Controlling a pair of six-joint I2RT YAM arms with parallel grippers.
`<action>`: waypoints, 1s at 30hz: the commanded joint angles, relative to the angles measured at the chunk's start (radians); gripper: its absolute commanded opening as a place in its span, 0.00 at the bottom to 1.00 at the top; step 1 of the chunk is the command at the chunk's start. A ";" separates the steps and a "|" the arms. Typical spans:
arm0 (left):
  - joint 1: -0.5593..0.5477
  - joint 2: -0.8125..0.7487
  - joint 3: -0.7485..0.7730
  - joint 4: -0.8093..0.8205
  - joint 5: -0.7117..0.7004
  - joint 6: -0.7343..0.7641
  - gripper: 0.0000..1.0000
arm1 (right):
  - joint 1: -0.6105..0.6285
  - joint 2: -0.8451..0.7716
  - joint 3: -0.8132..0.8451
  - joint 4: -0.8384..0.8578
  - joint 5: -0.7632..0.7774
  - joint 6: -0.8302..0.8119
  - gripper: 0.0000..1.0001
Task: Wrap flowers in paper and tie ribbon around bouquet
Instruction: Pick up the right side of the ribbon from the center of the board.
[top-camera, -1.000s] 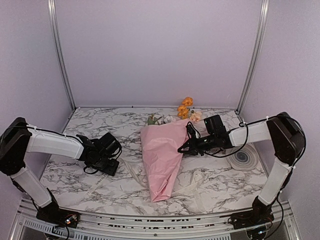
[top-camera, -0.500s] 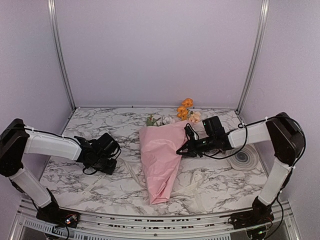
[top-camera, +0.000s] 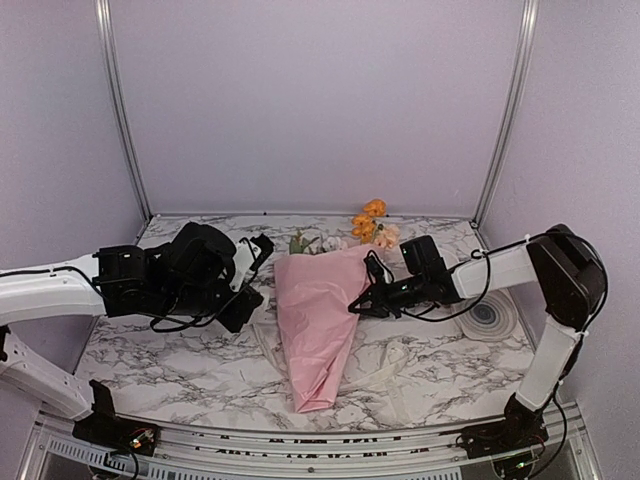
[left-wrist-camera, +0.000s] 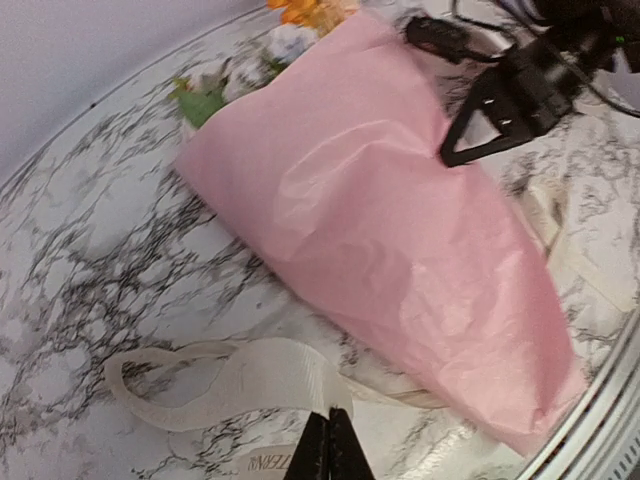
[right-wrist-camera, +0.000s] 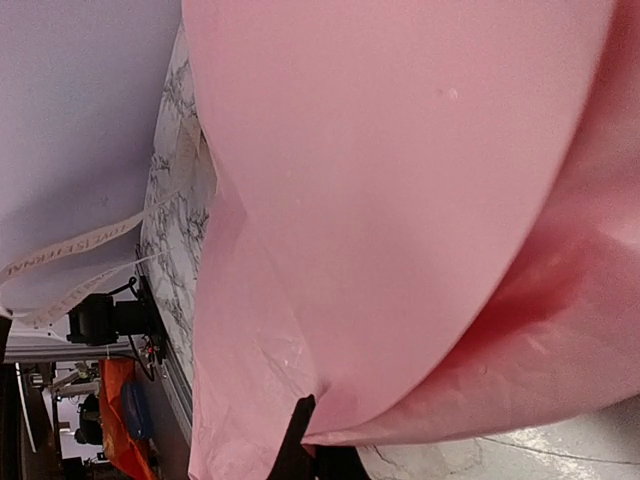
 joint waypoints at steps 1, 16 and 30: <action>-0.085 0.033 0.099 0.100 0.183 0.091 0.00 | 0.027 0.019 0.006 0.040 -0.022 0.013 0.00; -0.070 0.686 0.372 0.144 0.366 0.041 0.00 | 0.054 0.018 -0.015 0.052 0.001 0.030 0.00; -0.059 0.810 0.386 0.131 0.468 -0.013 0.00 | 0.030 -0.195 0.005 -0.234 0.216 -0.102 0.37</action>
